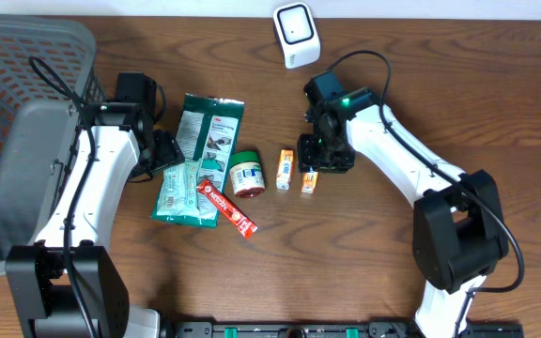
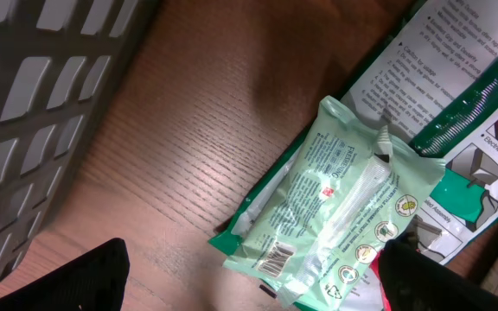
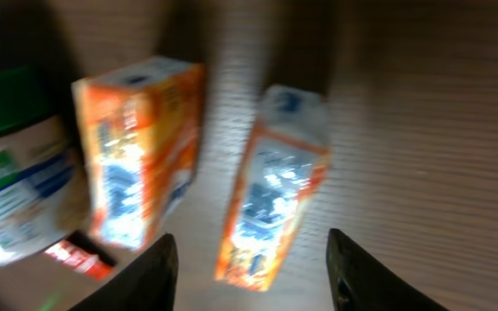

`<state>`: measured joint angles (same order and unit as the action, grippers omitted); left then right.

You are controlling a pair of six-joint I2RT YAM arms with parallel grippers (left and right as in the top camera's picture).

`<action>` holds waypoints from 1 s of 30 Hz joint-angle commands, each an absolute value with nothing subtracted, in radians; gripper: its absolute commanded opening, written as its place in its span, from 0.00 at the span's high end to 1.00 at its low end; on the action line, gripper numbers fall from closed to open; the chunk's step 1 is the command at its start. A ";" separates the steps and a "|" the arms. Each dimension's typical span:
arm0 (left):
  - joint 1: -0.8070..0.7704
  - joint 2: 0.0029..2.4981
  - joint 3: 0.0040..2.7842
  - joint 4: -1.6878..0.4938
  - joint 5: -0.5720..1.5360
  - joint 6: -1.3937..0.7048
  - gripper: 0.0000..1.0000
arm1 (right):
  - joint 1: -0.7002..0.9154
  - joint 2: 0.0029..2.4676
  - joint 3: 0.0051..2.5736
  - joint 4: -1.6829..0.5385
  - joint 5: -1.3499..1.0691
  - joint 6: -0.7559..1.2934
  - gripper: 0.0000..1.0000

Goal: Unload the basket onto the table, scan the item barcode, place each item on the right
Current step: 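Reach the right gripper toward the right orange tissue pack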

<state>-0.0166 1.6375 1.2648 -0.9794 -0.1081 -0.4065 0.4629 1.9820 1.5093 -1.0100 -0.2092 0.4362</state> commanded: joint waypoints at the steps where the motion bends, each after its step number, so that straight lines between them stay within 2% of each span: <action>1: -0.012 1.616 1.277 -0.982 -0.117 -0.404 0.08 | 0.471 1.982 1.503 -1.018 -0.085 0.460 0.51; 12: -0.012 1.616 1.277 -0.982 -0.117 -0.404 0.08 | 0.497 1.982 1.435 -0.917 -0.079 0.512 0.49; 17: -0.012 1.616 1.277 -0.982 -0.117 -0.404 0.08 | 0.488 1.977 1.439 -0.977 0.044 0.474 0.61; 23: -0.012 1.616 1.277 -0.982 -0.117 -0.404 0.08 | 0.424 1.959 1.451 -1.121 0.212 0.474 0.55; 27: -0.012 1.616 1.277 -0.982 -0.117 -0.404 0.07 | 0.387 1.959 1.451 -1.141 0.175 0.474 0.54; 30: -0.012 1.616 1.277 -0.982 -0.117 -0.404 0.08 | 0.381 1.959 1.451 -1.122 0.047 0.474 0.55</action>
